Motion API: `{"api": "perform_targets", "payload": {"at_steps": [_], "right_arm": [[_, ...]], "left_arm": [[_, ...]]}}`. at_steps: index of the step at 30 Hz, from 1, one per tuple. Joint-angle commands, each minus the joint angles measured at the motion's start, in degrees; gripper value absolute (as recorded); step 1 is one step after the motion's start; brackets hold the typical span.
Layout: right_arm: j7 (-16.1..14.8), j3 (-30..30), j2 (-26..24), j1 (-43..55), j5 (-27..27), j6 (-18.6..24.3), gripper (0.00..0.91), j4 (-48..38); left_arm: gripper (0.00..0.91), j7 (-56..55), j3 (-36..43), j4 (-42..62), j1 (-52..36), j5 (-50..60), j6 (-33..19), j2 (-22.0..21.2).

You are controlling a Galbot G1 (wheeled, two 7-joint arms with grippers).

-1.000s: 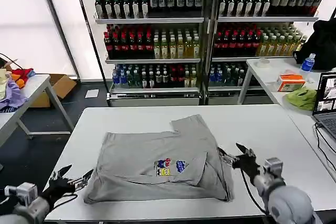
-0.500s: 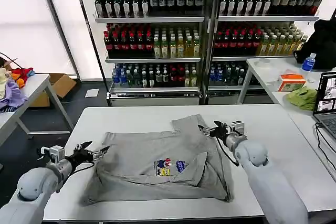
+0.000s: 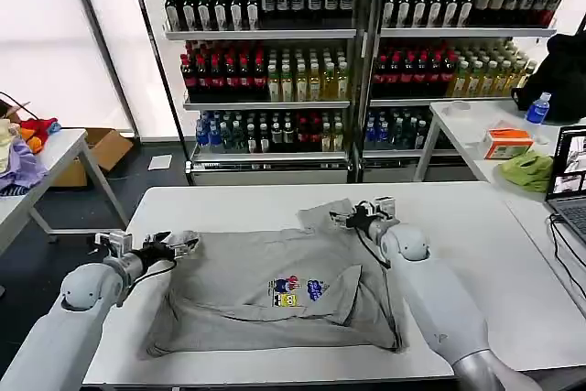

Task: Fold and organize the clothes.

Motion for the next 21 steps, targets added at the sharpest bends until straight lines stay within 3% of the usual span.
{"api": "perform_targets", "payload": {"at_steps": [1,3,4,21], "right_arm": [[-0.24,-1.46,2.14,2.36,-1.41,-0.24,0.0,-4.77],[-0.11,-1.84,2.08,2.14,-1.92,-0.38,0.0,-5.02],[-0.01,-1.88,2.01,1.96,-1.87,-0.37,0.0,-4.9],[0.9,-1.06,1.01,-0.72,0.02,-0.54,0.0,-0.48]], "left_arm": [[0.464,0.47,2.48,4.48,-3.98,0.43,-0.15,-1.12],[0.04,0.48,2.64,5.0,-4.0,0.45,-0.16,-1.54],[0.01,0.47,2.63,5.27,-4.06,0.45,-0.15,-2.0],[0.02,1.57,1.77,4.09,-1.65,-0.62,1.21,-1.66]]}}
